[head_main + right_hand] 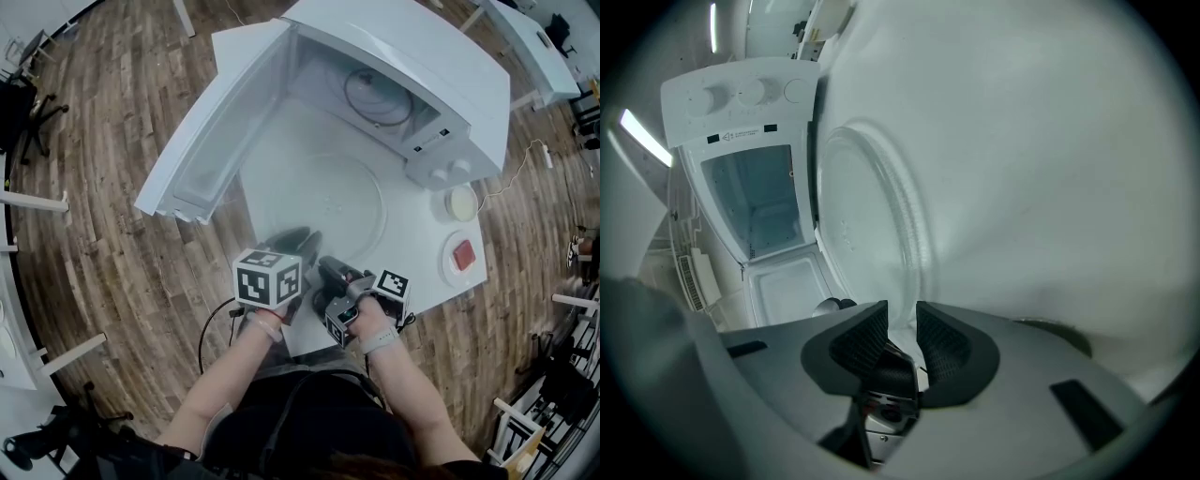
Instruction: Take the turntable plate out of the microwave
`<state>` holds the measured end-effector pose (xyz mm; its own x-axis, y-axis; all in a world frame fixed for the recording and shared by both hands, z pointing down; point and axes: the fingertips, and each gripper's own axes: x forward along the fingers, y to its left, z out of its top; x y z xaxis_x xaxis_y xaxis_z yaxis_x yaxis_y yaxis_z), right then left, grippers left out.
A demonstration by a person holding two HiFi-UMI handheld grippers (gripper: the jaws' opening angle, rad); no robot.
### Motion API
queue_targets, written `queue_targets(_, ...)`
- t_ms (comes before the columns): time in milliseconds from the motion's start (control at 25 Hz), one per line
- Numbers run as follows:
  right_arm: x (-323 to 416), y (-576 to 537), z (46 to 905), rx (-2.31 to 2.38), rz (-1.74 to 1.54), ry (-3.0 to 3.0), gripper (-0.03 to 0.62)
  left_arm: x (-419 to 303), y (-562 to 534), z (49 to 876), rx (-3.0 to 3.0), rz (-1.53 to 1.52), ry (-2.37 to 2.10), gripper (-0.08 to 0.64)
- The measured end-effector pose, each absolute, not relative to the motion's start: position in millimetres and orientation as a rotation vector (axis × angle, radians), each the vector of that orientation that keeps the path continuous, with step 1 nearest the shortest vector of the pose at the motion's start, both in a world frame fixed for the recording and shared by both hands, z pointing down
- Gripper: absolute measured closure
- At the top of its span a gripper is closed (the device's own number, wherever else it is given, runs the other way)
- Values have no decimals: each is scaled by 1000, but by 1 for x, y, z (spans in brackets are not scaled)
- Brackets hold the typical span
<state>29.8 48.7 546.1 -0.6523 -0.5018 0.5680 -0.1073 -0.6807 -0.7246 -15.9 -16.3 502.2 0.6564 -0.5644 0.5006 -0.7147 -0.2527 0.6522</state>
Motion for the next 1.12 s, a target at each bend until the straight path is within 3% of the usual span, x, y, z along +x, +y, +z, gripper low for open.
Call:
queue_targets(560, 9, 69, 532, -1008, -2459, 1320, 482, -18, -14, 505, 1928, 212, -1027, 453)
queue_targets(760, 24, 54, 514, -1151, -2264, 1790, 489, -14, -15, 495, 1965, 218, -1040, 454)
queue_targets(880, 32, 38, 496, -1199, -2072, 2024, 527, -9, -16, 487, 2002, 219, -1039, 454)
queue_targets(1120, 43, 27, 469, -1199, -1768, 2239, 565, -3, -7, 471, 2066, 209, -1038, 513)
